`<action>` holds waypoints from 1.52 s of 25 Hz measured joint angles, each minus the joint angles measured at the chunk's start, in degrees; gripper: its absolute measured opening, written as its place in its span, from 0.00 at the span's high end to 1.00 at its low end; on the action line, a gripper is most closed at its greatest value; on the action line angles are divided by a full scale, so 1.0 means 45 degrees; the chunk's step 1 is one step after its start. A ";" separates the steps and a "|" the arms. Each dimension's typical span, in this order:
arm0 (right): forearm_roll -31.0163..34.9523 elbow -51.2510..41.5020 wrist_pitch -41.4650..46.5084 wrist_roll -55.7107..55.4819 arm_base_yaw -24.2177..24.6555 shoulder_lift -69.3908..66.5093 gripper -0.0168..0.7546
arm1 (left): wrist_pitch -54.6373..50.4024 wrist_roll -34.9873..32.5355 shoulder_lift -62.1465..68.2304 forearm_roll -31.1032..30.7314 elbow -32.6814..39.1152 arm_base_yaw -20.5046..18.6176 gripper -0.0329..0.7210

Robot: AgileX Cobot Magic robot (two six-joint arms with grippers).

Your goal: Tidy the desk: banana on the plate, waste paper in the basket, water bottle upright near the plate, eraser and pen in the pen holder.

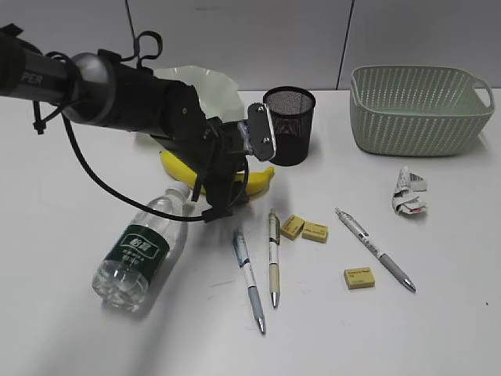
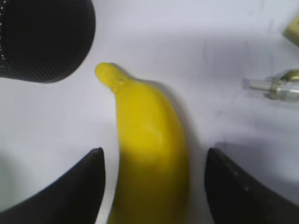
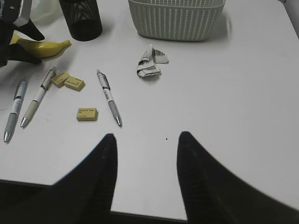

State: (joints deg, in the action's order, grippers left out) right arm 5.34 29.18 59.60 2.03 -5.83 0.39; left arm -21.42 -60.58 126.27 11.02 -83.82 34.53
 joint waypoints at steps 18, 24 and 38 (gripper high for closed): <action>0.0015 0.0000 0.0000 -0.0013 0.0000 0.0000 0.53 | -0.0962 -0.0010 -0.1338 -0.0090 -0.0015 0.0009 0.51; 0.0023 0.0000 0.0000 0.0004 0.0000 0.0000 0.53 | -0.3037 0.0500 -0.3199 -0.0058 -0.0015 -0.0162 0.51; 0.0023 0.0000 0.0000 -0.0007 0.0000 0.0000 0.53 | 0.7101 0.0822 -0.0628 0.0233 -0.0042 -0.2208 0.51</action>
State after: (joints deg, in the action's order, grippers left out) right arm 5.45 29.18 59.60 2.00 -5.83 0.39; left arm 10.53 -56.88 123.44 12.07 -84.01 24.59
